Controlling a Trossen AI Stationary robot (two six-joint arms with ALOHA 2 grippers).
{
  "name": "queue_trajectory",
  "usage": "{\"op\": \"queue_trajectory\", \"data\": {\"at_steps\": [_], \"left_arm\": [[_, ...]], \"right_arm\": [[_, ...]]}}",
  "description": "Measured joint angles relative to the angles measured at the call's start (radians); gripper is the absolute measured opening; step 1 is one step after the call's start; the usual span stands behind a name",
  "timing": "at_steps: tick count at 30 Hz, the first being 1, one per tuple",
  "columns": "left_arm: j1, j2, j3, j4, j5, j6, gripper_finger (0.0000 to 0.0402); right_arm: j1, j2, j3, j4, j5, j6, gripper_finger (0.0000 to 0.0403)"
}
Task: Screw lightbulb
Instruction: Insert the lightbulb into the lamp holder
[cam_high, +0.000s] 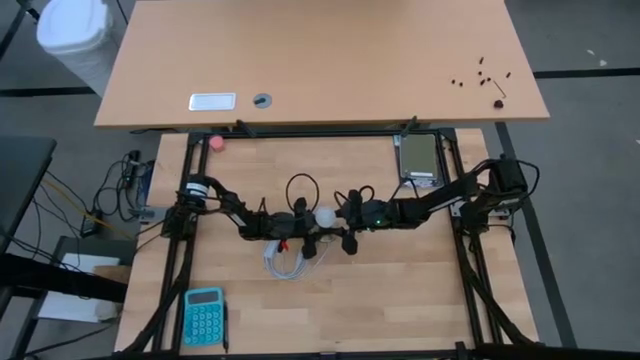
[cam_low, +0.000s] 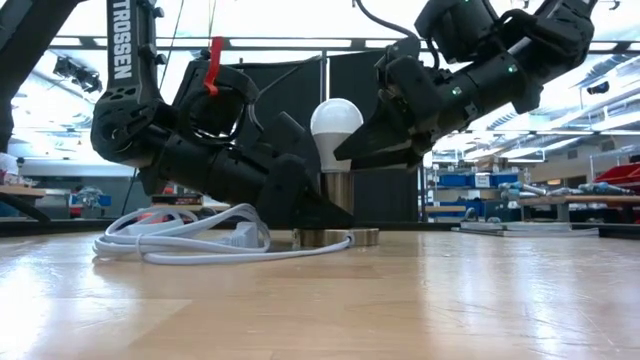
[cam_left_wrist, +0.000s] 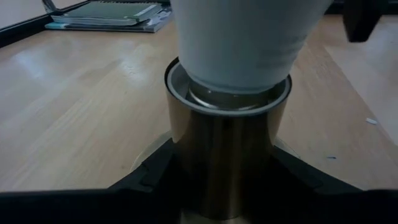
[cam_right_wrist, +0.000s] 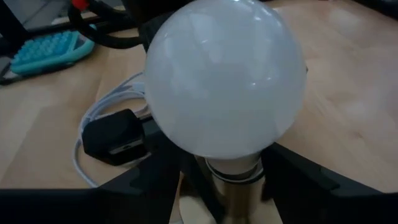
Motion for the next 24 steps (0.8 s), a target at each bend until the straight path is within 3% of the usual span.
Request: {"op": "queue_trajectory", "data": {"at_steps": [13, 24], "left_arm": [[0.003, 0.0, 0.0, 0.001, -0.009, -0.003, 0.0177], [0.004, 0.0, 0.0, 0.0, -0.005, -0.004, 0.0177]], "right_arm": [[0.003, 0.06, 0.0, 0.11, 0.074, -0.051, 0.0229], [-0.027, 0.138, 0.002, 0.234, 0.036, -0.15, 0.0229]]}}
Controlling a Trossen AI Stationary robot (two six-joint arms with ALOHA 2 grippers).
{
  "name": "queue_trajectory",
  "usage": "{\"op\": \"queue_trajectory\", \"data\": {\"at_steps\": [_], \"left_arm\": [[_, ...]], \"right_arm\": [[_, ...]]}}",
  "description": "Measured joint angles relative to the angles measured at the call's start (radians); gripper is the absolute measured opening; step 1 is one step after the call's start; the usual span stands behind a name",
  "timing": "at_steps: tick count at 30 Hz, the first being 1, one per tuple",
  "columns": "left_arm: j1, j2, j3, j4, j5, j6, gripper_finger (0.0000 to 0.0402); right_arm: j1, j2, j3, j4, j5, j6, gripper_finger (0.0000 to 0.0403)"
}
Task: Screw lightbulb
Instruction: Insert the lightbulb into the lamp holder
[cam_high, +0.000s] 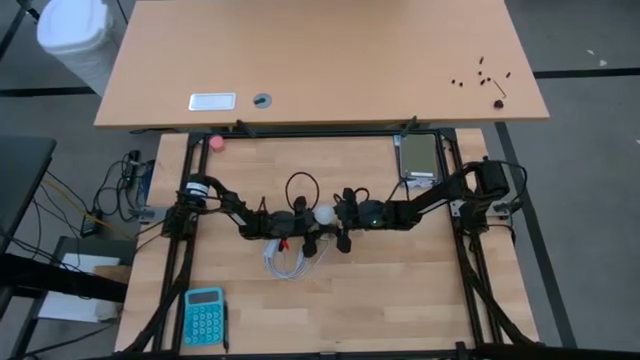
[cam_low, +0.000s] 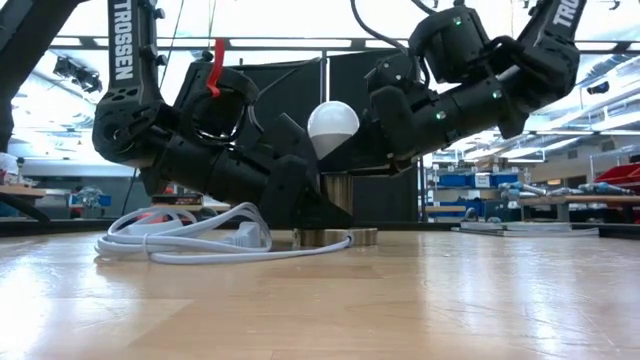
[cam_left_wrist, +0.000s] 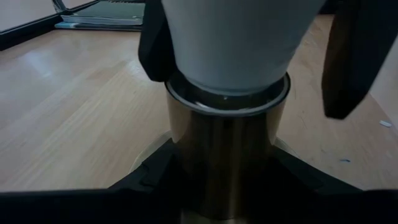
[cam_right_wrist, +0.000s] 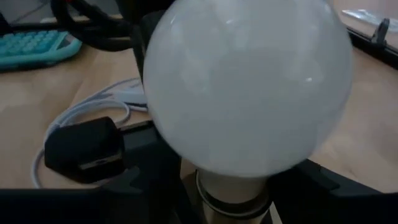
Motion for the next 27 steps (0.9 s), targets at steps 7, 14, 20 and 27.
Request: {"op": "queue_trajectory", "data": {"at_steps": [7, 14, 20, 27], "left_arm": [[0.0, 0.0, -0.001, 0.001, 0.017, 0.002, 0.0177], [-0.001, 0.0, 0.0, 0.002, 0.052, 0.022, 0.0177], [-0.001, 0.0, 0.0, 0.002, 0.071, 0.033, 0.0177], [-0.001, 0.0, 0.0, 0.004, 0.11, 0.045, 0.0177]], "right_arm": [[-0.078, -0.017, -0.014, -0.002, -0.215, -0.061, 0.0229], [-0.176, -0.016, -0.024, 0.017, -0.519, -0.166, 0.0229], [-0.224, -0.016, -0.024, 0.025, -0.665, -0.216, 0.0229], [-0.239, -0.016, -0.024, 0.037, -0.736, -0.281, 0.0229]]}}
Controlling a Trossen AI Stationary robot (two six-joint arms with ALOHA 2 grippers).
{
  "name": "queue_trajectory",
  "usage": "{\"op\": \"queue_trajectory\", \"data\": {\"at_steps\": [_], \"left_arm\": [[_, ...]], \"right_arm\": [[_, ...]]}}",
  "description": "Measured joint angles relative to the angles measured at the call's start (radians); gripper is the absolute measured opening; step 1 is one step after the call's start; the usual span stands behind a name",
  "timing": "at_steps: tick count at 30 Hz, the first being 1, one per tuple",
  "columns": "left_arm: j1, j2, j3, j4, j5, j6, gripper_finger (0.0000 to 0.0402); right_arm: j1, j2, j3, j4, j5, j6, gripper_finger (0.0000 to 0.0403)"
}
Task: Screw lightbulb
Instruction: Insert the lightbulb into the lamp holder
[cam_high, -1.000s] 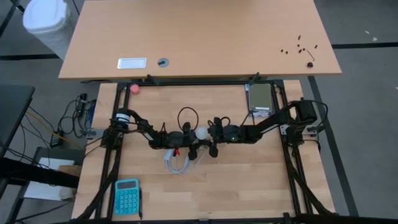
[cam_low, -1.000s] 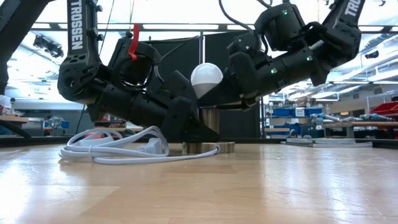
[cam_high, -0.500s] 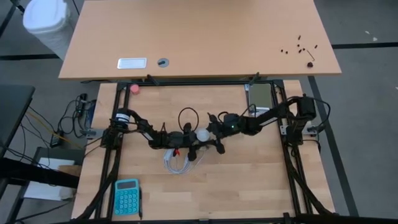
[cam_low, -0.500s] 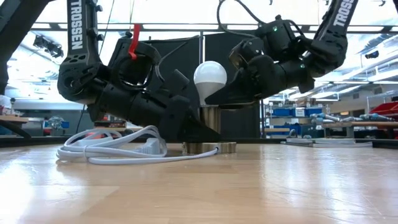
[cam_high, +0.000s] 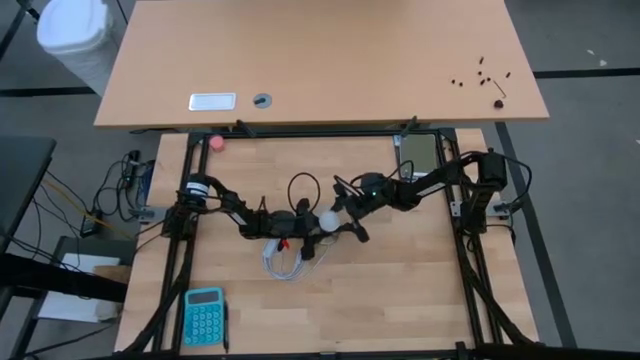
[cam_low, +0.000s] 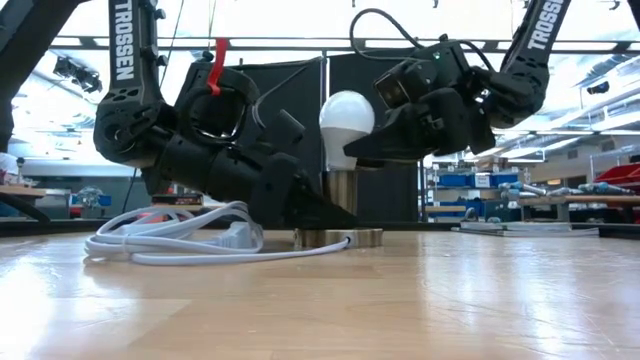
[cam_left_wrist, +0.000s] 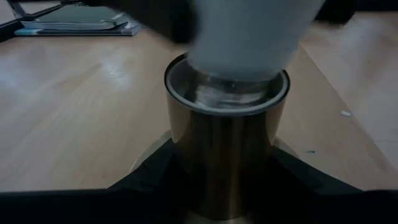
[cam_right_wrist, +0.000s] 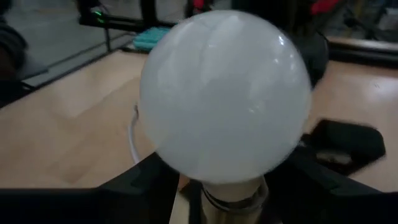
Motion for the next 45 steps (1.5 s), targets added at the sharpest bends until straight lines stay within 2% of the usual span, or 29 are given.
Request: {"op": "queue_trajectory", "data": {"at_steps": [5, 10, 21, 27, 34, 45], "left_arm": [[0.0, 0.0, 0.0, 0.003, 0.008, 0.0, 0.0177], [0.0, 0.0, 0.0, 0.003, 0.011, 0.0, 0.0177], [0.0, 0.0, 0.0, 0.004, 0.011, -0.001, 0.0177], [0.0, 0.0, 0.0, 0.004, 0.01, -0.006, 0.0177], [0.0, 0.0, 0.0, 0.004, 0.008, -0.006, 0.0177], [0.0, 0.0, 0.0, 0.0, 0.008, -0.012, 0.0177]], "right_arm": [[-0.012, 0.0, 0.006, 0.01, -0.075, 0.0, 0.0229], [-0.01, 0.0, 0.024, 0.0, -0.091, -0.006, 0.0229], [-0.023, 0.0, 0.035, -0.045, -0.055, -0.023, 0.0229], [-0.012, 0.0, 0.036, -0.048, 0.083, -0.017, 0.0229], [-0.008, 0.001, 0.036, -0.09, 0.035, -0.001, 0.0252], [0.01, 0.001, 0.036, -0.057, 0.044, 0.005, 0.0264]]}}
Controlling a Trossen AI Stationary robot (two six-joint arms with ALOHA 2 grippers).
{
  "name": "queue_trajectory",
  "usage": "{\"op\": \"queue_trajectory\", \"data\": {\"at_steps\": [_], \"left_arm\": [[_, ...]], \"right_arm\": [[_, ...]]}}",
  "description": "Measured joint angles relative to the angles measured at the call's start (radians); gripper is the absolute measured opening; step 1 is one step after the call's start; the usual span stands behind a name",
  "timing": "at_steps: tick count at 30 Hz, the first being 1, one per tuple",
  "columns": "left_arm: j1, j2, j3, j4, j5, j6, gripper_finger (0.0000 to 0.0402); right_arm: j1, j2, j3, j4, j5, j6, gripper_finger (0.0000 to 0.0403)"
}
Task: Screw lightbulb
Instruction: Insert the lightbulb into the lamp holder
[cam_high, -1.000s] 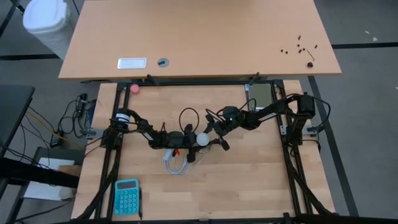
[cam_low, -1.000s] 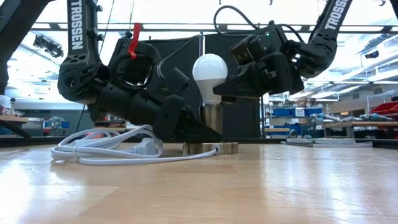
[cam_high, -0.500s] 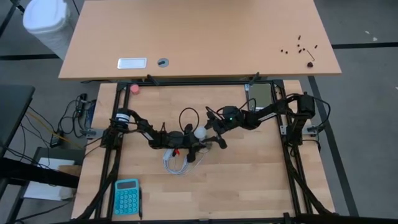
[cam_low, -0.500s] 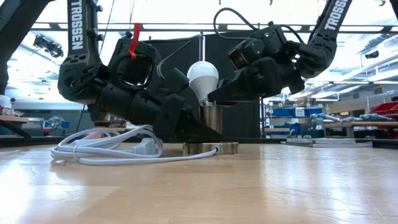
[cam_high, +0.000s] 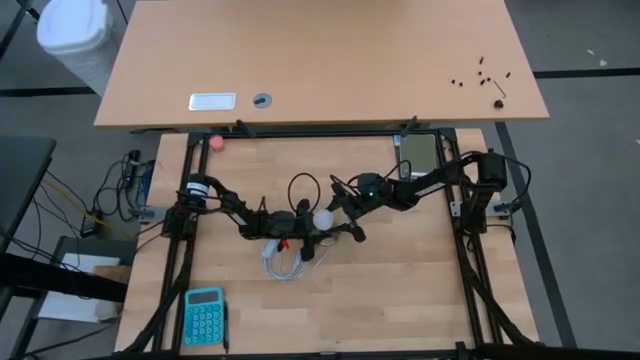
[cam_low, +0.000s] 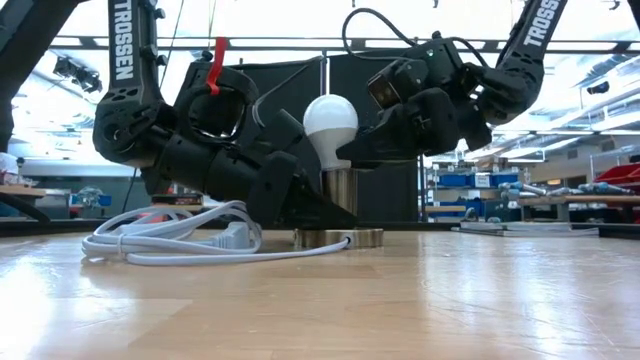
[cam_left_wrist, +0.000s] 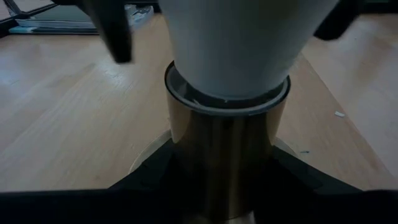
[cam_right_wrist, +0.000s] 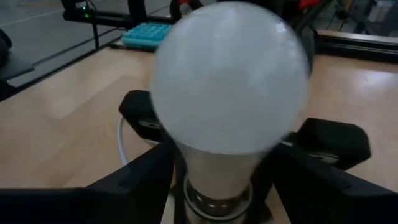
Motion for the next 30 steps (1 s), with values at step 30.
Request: {"op": "queue_trajectory", "data": {"at_steps": [30], "left_arm": [[0.0, 0.0, 0.0, 0.003, 0.005, -0.001, 0.0177]], "right_arm": [[-0.002, 0.113, 0.034, 0.179, -0.027, 0.026, 0.025]]}}
